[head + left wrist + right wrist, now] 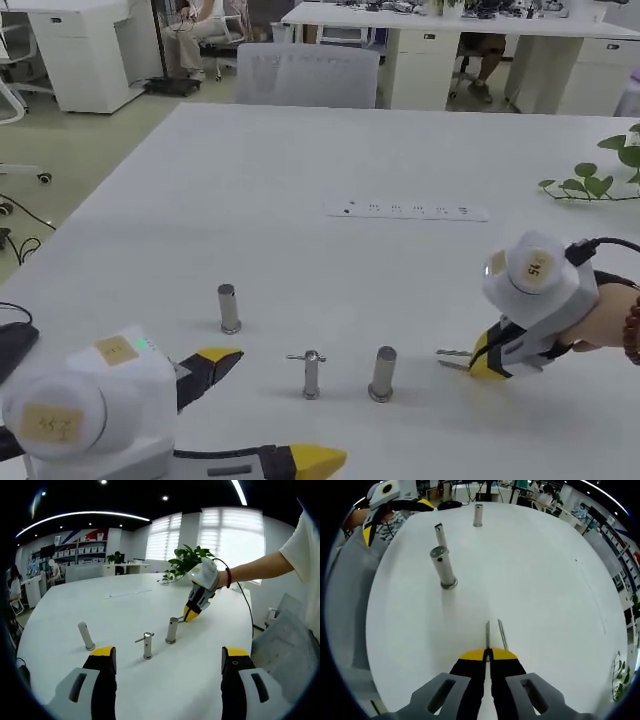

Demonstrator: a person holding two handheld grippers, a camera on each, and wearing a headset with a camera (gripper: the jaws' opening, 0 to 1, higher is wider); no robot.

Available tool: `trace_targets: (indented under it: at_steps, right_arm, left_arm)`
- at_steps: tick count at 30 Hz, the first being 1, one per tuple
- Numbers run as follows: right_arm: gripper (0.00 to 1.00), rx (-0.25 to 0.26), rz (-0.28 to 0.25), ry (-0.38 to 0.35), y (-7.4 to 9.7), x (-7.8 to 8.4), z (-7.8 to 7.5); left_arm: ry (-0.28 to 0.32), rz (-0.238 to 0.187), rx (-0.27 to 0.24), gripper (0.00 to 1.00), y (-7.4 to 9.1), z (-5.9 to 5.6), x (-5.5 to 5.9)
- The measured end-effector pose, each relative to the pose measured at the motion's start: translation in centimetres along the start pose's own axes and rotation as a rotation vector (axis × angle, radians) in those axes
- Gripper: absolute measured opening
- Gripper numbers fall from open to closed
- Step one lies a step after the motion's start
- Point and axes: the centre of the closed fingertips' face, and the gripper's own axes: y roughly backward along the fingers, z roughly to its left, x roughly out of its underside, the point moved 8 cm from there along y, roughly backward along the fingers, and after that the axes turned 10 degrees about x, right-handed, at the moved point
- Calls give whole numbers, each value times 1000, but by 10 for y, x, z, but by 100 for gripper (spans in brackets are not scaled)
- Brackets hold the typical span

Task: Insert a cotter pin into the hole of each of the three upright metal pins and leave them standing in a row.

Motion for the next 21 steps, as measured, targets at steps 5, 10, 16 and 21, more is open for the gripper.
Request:
trace_targets:
  at_steps: [5,10,16,21]
  right_arm:
    - [3,22,-21,13,5,-3,-1]
    - [3,50,-40,39,14,-7,-2]
    - [3,79,-72,75,28,-14,3]
    - [3,101,-110,98,42,-21,9]
  left_arm:
    - [1,-6,-4,86,2,0,-2]
    - [-2,-8,-8,85,3,-2,-4]
    - [12,-21,-3,81,5,-5,-7]
    - [15,-25,16,76,4,-11,-9]
